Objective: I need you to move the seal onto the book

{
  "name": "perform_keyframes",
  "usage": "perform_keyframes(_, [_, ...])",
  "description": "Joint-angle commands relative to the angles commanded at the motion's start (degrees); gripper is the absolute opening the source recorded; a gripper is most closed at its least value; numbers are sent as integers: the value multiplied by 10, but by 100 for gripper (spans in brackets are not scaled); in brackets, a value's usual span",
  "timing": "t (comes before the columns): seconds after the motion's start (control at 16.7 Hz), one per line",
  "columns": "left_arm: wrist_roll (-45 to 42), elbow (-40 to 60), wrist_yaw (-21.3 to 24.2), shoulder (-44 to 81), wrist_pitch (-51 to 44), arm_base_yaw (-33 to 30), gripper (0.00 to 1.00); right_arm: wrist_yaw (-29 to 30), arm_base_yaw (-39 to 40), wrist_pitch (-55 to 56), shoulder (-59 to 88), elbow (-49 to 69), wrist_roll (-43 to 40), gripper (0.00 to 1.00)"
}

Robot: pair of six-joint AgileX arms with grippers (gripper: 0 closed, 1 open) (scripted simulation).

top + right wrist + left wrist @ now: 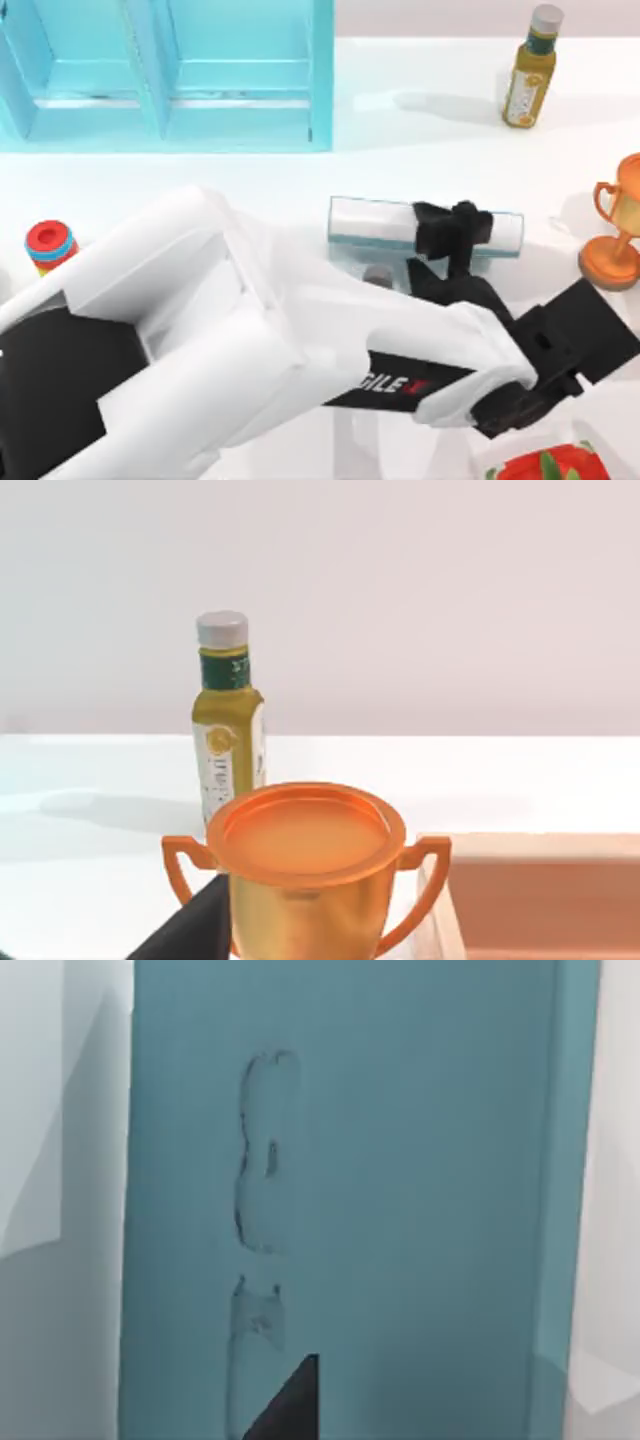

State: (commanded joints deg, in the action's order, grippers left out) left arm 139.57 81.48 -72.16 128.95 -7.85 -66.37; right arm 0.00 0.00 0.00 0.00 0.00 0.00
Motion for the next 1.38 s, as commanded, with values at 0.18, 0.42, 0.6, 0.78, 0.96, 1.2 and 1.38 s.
perform_keyframes(0.18, [0, 0, 0, 0, 0, 0, 100, 0, 0, 0, 0, 0, 0, 100])
perform_keyframes(0.42, [0, 0, 0, 0, 0, 0, 100, 0, 0, 0, 0, 0, 0, 100])
perform_keyframes(0.6, [0, -1, 0, 0, 0, 0, 100, 0, 0, 0, 0, 0, 0, 100])
perform_keyframes(0.78, [20, 9, 2, -7, -19, -13, 100, 0, 0, 0, 0, 0, 0, 100])
perform_keyframes(0.96, [89, 36, 8, -39, -91, -50, 100, 0, 0, 0, 0, 0, 0, 100])
perform_keyframes(1.2, [231, 75, 19, -85, -262, -111, 100, 0, 0, 0, 0, 0, 0, 100])
perform_keyframes(1.38, [359, 95, 23, -87, -415, -151, 100, 0, 0, 0, 0, 0, 0, 100])
